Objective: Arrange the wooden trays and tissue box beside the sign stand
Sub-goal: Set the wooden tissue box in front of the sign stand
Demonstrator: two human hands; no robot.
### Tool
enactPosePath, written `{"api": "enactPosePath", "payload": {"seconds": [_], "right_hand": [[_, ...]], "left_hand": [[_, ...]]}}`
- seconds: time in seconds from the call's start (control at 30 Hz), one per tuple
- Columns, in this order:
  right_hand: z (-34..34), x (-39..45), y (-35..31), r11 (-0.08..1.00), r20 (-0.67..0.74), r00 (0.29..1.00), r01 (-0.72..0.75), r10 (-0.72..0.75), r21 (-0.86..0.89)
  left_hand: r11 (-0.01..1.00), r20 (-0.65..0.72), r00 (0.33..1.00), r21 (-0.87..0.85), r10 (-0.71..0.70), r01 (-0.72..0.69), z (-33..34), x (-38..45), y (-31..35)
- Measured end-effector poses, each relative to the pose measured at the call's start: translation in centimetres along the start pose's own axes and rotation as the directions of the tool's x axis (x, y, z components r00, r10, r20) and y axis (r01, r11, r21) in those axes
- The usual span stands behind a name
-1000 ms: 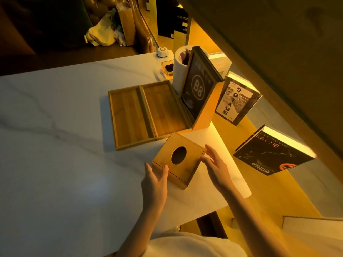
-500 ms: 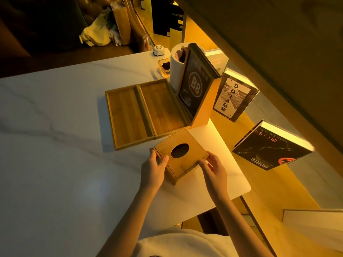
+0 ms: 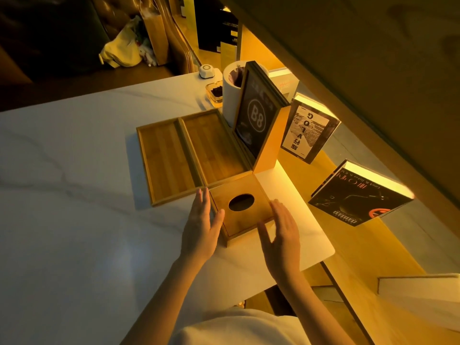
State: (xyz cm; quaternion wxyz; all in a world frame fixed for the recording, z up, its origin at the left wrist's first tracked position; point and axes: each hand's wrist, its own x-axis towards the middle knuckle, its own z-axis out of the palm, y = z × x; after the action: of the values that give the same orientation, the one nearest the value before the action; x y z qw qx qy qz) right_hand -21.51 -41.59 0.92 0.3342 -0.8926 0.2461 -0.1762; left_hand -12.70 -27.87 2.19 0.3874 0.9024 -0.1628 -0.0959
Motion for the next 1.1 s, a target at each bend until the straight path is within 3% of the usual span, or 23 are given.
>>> {"api": "enactPosePath", "payload": {"seconds": [0.07,0.17,0.3,0.5,1.1], "right_hand": [[0.6,-0.2,-0.2,0.978,0.093,0.985,0.16,-0.148,-0.132],[2.0,-0.6,-0.1,0.96,0.214,0.971,0.156,-0.105,-0.235],[2.5,-0.6,0.2,0.93,0.203,0.976,0.144,-0.078,-0.338],[2.0,0.7,0.8,0.937,0.187,0.981,0.116,-0.056,-0.33],[-0.9,5.8,4.2,0.97,0.118,0.992,0.072,-0.045,-0.234]], "left_hand": [[0.991,0.017,0.993,0.074,0.115,-0.116,0.3,-0.5,-0.9],[0.974,0.074,0.987,0.167,0.144,-0.154,1.1,-0.8,-1.8],[0.964,0.082,0.987,0.217,0.141,-0.155,1.6,-0.6,-1.9],[0.94,0.12,0.974,0.262,0.194,-0.219,2.1,1.2,-1.2],[0.921,0.239,0.96,0.32,0.146,-0.22,5.4,5.9,3.7]]}}
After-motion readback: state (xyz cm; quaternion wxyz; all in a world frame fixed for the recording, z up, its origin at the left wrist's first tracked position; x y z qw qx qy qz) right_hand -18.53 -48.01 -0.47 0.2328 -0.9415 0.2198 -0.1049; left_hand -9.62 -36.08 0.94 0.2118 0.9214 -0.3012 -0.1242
